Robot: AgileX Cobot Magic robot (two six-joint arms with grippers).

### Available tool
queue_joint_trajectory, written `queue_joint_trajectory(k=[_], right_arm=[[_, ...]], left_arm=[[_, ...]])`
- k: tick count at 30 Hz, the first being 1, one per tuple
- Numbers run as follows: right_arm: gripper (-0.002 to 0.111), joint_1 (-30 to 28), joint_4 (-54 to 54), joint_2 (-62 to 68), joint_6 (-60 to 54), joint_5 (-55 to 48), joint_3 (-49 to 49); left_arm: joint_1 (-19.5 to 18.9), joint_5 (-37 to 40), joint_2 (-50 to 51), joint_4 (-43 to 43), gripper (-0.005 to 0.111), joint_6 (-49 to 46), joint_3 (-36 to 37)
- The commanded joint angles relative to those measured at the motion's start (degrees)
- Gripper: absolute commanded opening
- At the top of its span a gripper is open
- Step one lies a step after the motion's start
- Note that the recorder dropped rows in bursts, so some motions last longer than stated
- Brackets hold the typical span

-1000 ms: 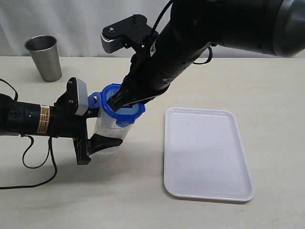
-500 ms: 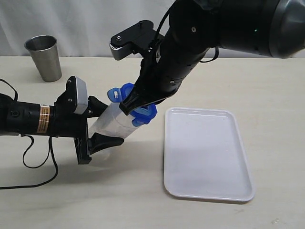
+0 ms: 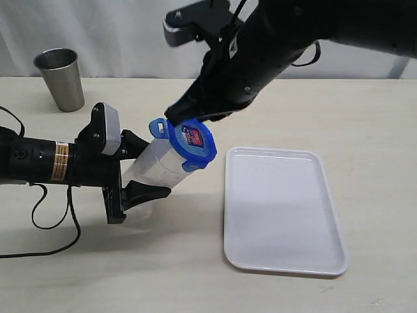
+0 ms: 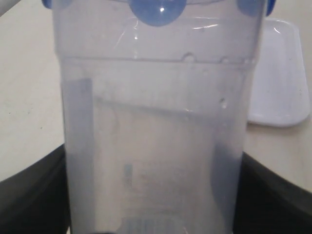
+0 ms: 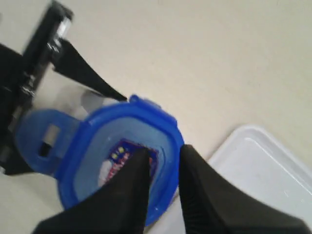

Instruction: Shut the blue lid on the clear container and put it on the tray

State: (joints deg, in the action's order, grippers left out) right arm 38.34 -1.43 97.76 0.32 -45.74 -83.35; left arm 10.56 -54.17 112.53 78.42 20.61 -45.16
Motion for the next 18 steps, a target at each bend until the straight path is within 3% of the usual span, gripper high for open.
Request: queue_joint_trajectory(k=[1, 4, 18], right_arm=[[0.025, -0.3, 21.5, -3.0, -13.5, 1.1, 0.1], [0.042, -0.2, 24.5, -1.2, -13.3, -0.3, 0.1], [0.04, -0.2, 16.8, 3.6, -7.7, 4.9, 0.1]], left_arm=[[0.1, -1.8, -0.7, -1.2, 0.0, 0.4, -0.3], [0.1, -1.8, -0.7, -1.2, 0.0, 0.6, -0.3], [0.1, -1.8, -0.7, -1.2, 0.0, 0.6, -0.3]])
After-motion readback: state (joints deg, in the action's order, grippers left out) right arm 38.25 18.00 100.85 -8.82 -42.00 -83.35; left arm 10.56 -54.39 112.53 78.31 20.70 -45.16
